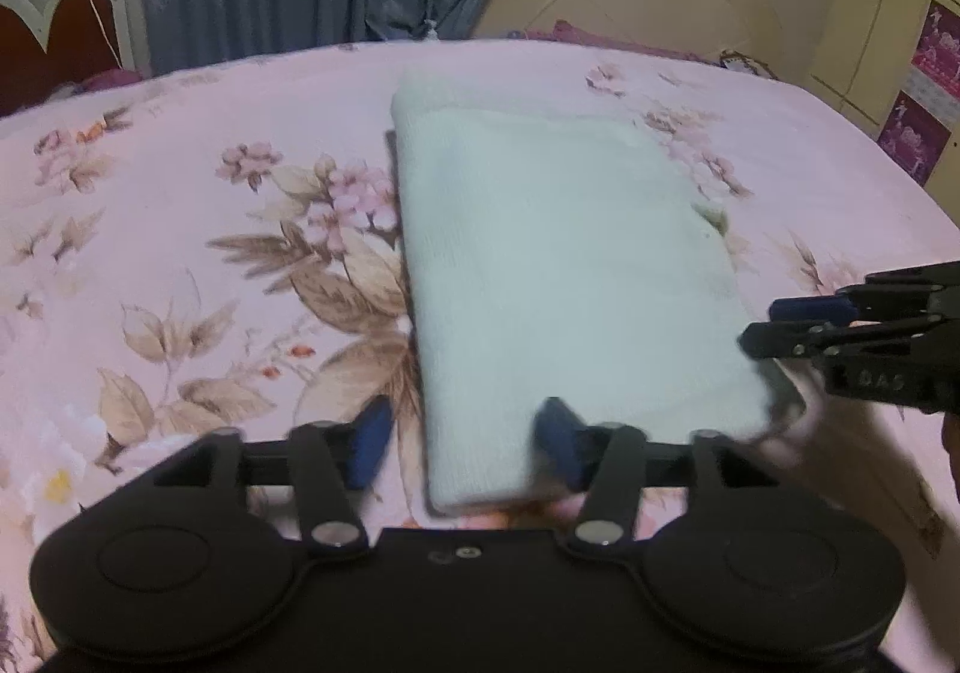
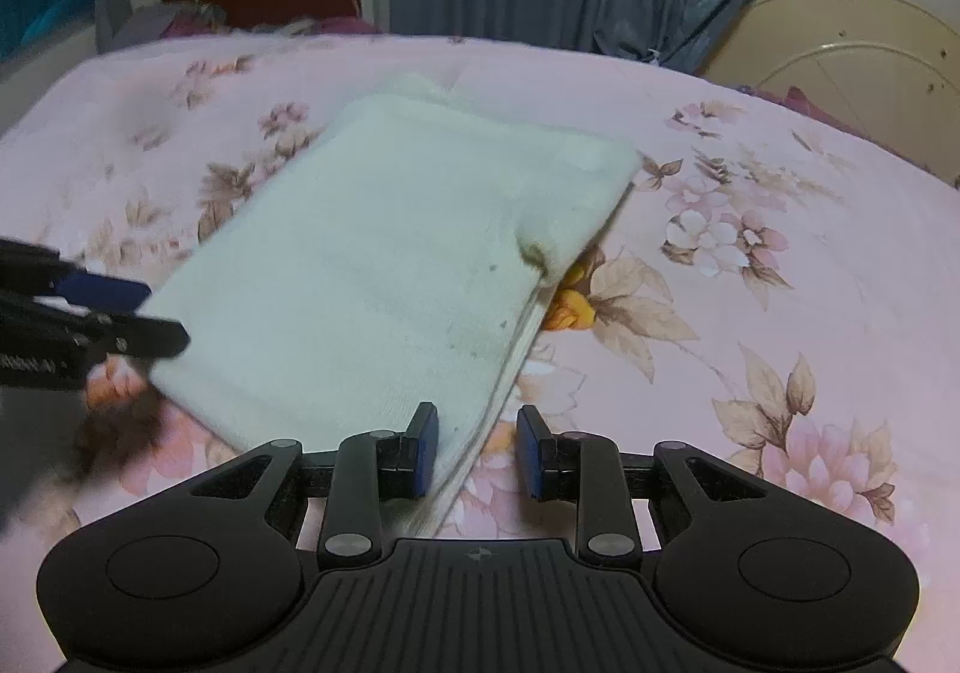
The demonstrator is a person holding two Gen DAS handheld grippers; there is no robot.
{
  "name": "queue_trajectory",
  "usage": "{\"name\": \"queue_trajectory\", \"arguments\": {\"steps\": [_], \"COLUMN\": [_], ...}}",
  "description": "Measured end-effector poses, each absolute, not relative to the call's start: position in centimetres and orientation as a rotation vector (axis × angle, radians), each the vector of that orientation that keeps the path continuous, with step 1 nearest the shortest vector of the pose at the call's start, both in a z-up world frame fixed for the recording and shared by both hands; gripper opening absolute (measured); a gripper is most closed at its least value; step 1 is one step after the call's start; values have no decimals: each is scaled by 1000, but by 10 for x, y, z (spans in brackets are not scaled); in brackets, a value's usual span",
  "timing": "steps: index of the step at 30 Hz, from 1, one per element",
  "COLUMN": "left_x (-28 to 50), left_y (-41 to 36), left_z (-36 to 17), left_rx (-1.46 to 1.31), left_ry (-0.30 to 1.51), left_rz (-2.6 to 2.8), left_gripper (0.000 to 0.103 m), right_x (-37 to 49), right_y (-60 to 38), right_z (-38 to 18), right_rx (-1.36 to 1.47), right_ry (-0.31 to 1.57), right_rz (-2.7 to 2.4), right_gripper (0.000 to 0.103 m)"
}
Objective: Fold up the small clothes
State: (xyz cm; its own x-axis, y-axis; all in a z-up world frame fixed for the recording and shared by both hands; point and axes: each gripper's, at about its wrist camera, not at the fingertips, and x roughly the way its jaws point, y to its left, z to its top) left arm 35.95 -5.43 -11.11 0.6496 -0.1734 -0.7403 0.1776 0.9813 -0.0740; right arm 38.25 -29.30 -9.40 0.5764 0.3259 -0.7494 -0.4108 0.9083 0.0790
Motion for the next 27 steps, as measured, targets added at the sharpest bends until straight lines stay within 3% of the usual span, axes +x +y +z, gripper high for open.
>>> {"name": "queue_trajectory", "arguments": {"steps": [1, 4, 5, 7, 19, 23, 27], "left_x": [361, 368, 371, 377, 413, 439, 464], "left_y": [-54, -57, -57, -60, -75, -45, -14], "left_z": [-109, -104, -102, -99, -99, -103, -118], "left_rx": [7, 14, 18, 32, 100, -111, -328], "left_ry": [829, 813, 810, 802, 780, 811, 859], "left_rz": [-196, -188, -187, -183, -161, -184, -212], "left_gripper": [72, 77, 77, 77, 80, 69, 67], "right_x": [384, 394, 399, 405, 443, 461, 475], "right_y": [-296, -310, -316, -324, -349, -361, -364], "right_z": [-92, -90, -90, -88, -95, -108, -121], "right_rx": [-92, -11, 27, 72, 342, 519, 608], "right_ry": [843, 843, 849, 828, 856, 886, 912], "right_rz": [417, 390, 378, 370, 427, 431, 450], "right_gripper": [27, 29, 45, 61, 60, 60, 60]}}
